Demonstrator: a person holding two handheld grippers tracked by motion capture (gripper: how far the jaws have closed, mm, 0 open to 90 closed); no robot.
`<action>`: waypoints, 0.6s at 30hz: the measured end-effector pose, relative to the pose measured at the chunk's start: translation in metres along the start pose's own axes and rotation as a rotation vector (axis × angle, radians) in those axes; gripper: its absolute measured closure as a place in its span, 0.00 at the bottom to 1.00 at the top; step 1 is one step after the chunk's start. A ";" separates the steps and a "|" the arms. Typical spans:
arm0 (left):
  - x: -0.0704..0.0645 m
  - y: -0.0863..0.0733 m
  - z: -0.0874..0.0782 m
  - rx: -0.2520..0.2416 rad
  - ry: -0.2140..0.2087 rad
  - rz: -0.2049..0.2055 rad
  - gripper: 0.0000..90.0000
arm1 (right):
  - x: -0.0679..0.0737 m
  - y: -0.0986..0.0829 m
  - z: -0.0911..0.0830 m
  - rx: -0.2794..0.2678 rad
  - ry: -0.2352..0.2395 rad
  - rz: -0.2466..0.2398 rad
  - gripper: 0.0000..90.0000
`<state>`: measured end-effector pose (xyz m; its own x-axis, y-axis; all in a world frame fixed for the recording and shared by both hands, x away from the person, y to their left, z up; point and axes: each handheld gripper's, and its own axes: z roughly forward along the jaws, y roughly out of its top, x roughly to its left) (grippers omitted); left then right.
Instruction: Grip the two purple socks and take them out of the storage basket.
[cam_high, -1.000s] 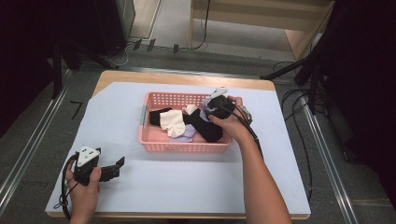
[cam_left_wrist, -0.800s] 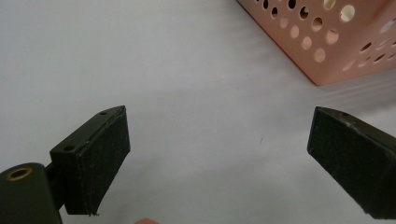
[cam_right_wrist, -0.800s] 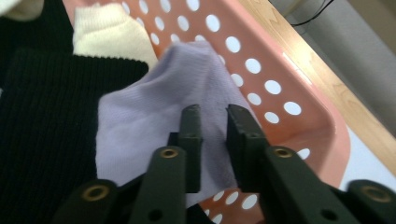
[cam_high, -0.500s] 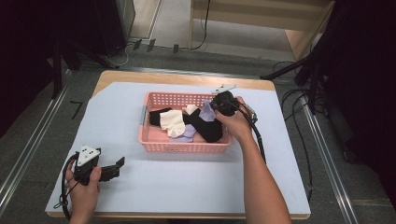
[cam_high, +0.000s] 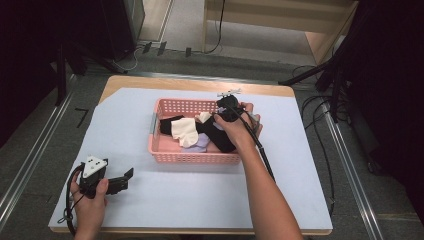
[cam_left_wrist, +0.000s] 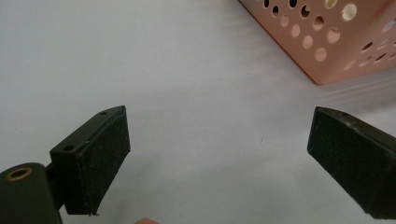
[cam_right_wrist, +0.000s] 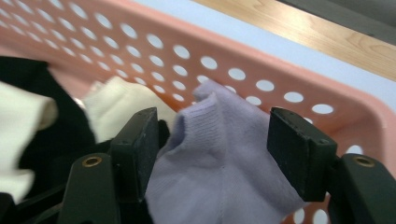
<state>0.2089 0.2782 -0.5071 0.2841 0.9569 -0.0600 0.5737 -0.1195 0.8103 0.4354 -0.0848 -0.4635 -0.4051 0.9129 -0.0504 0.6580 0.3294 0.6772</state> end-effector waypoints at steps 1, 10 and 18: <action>0.000 0.000 0.000 0.000 0.000 0.001 0.07 | 0.000 -0.001 0.004 0.009 -0.018 0.003 0.39; 0.000 0.000 0.000 0.000 -0.002 -0.001 0.07 | -0.007 -0.001 -0.002 -0.017 0.006 0.077 0.92; 0.000 0.000 0.000 0.000 0.005 -0.002 0.07 | -0.017 -0.004 -0.043 -0.250 0.062 0.073 0.94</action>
<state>0.2093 0.2779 -0.5073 0.2788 0.9586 -0.0589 0.5741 -0.1171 0.8104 0.4123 -0.1117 -0.4343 -0.4059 0.9128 0.0448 0.5123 0.1867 0.8383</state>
